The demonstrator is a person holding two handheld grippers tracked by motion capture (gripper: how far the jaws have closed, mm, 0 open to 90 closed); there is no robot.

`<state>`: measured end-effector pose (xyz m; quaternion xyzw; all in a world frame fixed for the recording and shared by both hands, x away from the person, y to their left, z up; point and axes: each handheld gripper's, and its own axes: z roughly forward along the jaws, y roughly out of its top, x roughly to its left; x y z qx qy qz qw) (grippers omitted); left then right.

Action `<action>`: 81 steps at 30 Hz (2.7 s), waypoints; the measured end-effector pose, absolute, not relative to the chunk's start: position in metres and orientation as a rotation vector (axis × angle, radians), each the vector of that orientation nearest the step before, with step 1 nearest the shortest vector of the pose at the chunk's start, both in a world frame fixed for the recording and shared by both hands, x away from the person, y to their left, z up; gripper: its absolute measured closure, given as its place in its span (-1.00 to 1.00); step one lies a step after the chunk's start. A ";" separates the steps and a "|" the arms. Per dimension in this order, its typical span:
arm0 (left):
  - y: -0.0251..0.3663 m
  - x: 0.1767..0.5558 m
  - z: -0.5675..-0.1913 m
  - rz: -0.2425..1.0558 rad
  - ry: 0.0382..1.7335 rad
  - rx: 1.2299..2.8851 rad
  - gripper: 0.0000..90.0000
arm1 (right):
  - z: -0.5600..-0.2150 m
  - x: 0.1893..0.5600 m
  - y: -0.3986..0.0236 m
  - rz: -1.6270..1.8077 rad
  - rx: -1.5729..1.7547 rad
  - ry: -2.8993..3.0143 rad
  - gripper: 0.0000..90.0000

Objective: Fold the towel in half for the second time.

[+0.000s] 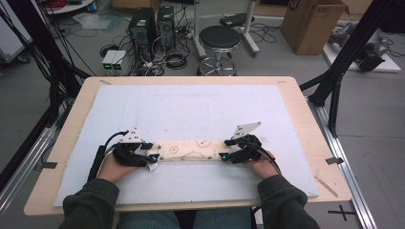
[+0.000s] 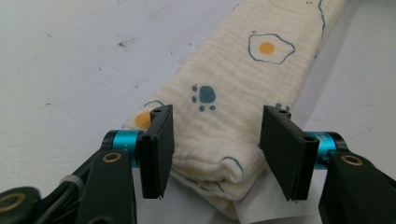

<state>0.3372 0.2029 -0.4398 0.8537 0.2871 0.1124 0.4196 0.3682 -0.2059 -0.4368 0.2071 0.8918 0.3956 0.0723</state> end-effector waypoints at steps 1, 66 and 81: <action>0.203 0.337 -0.440 0.283 0.717 2.142 0.00 | -0.437 0.368 -0.205 1.178 0.618 2.682 -0.13; 0.211 0.353 -0.441 0.327 0.920 2.088 0.77 | -0.440 0.397 -0.217 1.226 0.916 2.701 0.72; 0.212 0.360 -0.429 0.416 0.943 2.039 0.82 | -0.422 0.404 -0.213 1.193 0.868 2.674 0.77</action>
